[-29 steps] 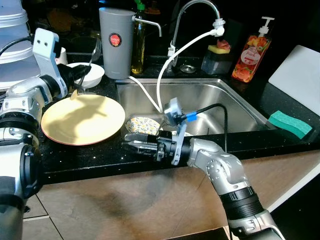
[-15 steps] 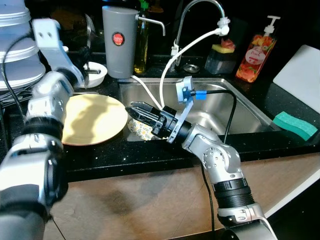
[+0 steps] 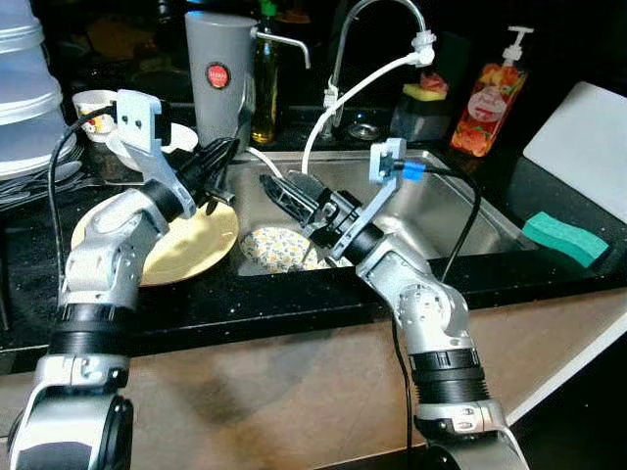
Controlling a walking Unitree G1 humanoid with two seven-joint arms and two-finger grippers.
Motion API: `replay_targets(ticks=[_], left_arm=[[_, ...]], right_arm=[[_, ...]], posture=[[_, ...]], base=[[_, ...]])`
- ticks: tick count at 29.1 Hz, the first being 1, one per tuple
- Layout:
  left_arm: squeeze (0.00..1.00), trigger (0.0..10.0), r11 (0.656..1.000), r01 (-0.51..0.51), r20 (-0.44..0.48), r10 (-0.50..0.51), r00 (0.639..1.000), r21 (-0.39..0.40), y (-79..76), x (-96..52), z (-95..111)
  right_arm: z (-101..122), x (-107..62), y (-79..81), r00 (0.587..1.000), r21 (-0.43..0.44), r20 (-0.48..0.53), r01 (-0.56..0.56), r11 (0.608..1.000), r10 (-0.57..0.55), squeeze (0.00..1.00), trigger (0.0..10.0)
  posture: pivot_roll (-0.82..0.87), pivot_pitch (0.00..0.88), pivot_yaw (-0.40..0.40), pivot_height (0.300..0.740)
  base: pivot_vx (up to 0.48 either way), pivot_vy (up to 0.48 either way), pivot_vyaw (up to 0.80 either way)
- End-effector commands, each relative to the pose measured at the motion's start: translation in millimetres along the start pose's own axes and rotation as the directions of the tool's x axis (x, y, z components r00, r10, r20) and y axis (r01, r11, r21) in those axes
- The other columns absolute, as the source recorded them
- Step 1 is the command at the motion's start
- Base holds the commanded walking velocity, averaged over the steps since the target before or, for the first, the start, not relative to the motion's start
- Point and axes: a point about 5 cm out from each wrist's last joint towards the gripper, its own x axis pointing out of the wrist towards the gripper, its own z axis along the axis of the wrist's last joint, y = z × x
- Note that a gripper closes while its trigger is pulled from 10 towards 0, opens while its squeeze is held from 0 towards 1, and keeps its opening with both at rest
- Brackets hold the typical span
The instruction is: Kitchen organization
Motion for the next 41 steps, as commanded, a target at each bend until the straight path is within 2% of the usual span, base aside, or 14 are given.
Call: replay_targets(ticks=[1, 3, 4, 5, 6, 12, 18, 22, 28, 34, 35, 36, 37, 41], left_arm=[[0.00, 0.0, 0.999, 0.036, 0.001, -0.036, 0.999, -0.020, -6.2, -1.5, 3], [0.00, 0.0, 0.998, 0.048, -0.036, -0.050, 0.998, -0.048, -11.8, -5.6, 2], [0.00, 0.0, 0.997, 0.060, -0.051, -0.062, 0.997, -0.054, -13.8, -6.7, 1], [0.00, 0.0, 0.996, 0.068, -0.060, -0.072, 0.996, -0.057, -15.3, -7.4, 0], [0.00, 0.0, 0.995, 0.083, -0.070, -0.087, 0.994, -0.060, -18.2, -8.4, 0], [0.00, 0.0, 0.994, 0.078, -0.098, -0.085, 0.991, -0.077, -23.7, -12.0, 0], [0.00, 0.0, 0.982, 0.122, -0.095, -0.137, 0.986, -0.146, -39.7, -12.2, 0], [0.00, 0.0, 0.977, 0.143, -0.104, -0.161, 0.981, -0.160, -45.0, -12.6, -2], [0.00, 0.0, 0.960, 0.202, -0.145, -0.232, 0.962, -0.194, -55.9, -16.1, -8], [0.00, 0.0, 0.958, 0.191, -0.162, -0.227, 0.960, -0.212, -57.5, -19.2, -10], [0.00, 0.0, 0.960, 0.185, -0.163, -0.221, 0.962, -0.212, -56.9, -19.7, -9], [0.00, 0.0, 0.960, 0.181, -0.163, -0.218, 0.962, -0.213, -56.4, -20.0, -9], [0.00, 0.0, 0.961, 0.179, -0.167, -0.216, 0.962, -0.211, -55.9, -20.5, -10], [0.00, 0.0, 0.960, 0.177, -0.171, -0.217, 0.961, -0.218, -55.6, -21.2, -10]], right_arm=[[2, -0.7, 3.7, 1.000, 0.014, 0.016, -0.008, 1.000, 0.008, 1.00, 10.0], [0, 1.1, 7.6, 1.000, 0.018, 0.011, -0.003, 1.000, 0.003, 1.00, 10.0], [0, 1.6, 8.3, 1.000, 0.025, 0.014, 0.000, 1.000, 0.000, 0.75, 10.0], [0, 1.9, 8.6, 1.000, 0.030, 0.017, 0.001, 1.000, -0.002, 0.75, 10.0], [0, 2.3, 8.9, 1.000, 0.035, 0.021, 0.004, 0.999, -0.005, 0.00, 10.0], [3, 5.0, 12.3, 0.999, 0.057, 0.046, 0.003, 0.998, -0.006, 0.00, 10.0], [2, 7.3, 13.7, 0.999, 0.013, 0.037, 0.022, 1.000, -0.023, 0.00, 10.0], [2, 7.8, 13.3, 0.999, 0.009, 0.041, 0.032, 0.999, -0.033, 0.00, 10.0], [6, 9.4, 7.9, 0.994, 0.009, 0.074, 0.084, 0.996, -0.085, 0.00, 10.0], [11, 9.2, -0.2, 0.985, 0.022, 0.108, 0.134, 0.991, -0.135, 0.00, 10.0], [12, 9.0, -0.9, 0.984, 0.033, 0.113, 0.136, 0.990, -0.139, 0.00, 3.4], [12, 8.8, -1.4, 0.983, 0.040, 0.116, 0.138, 0.990, -0.142, 0.00, 3.4], [12, 9.0, -1.2, 0.984, 0.047, 0.115, 0.131, 0.990, -0.135, 0.00, 0.0], [11, 9.6, -0.8, 0.986, 0.064, 0.109, 0.116, 0.991, -0.123, 0.00, 0.0]], posture=[[0.09, 0.046, -0.071, 0.740], [0.09, 0.043, -0.071, 0.740], [0.09, 0.041, -0.071, 0.740], [0.09, 0.041, -0.071, 0.740], [0.09, 0.041, -0.071, 0.740], [0.09, 0.039, -0.071, 0.740], [0.09, 0.039, -0.067, 0.740], [0.09, 0.042, -0.070, 0.740], [0.09, 0.048, -0.070, 0.740], [0.09, 0.052, -0.077, 0.740], [0.09, 0.052, -0.079, 0.740], [0.09, 0.052, -0.079, 0.740], [0.09, 0.052, -0.081, 0.740], [0.09, 0.054, -0.085, 0.740]], base=[[0.000, 0.000, 0.00], [0.000, 0.000, 0.00], [0.000, 0.000, 0.00], [0.000, 0.000, 0.00], [0.000, 0.000, 0.00], [0.000, 0.000, 0.00], [0.000, 0.000, 0.00], [0.000, 0.000, 0.00], [0.000, 0.000, 0.00], [0.000, 0.000, 0.00], [0.000, 0.000, 0.00], [0.000, 0.000, 0.00], [0.000, 0.000, 0.00], [0.000, 0.000, 0.00]])
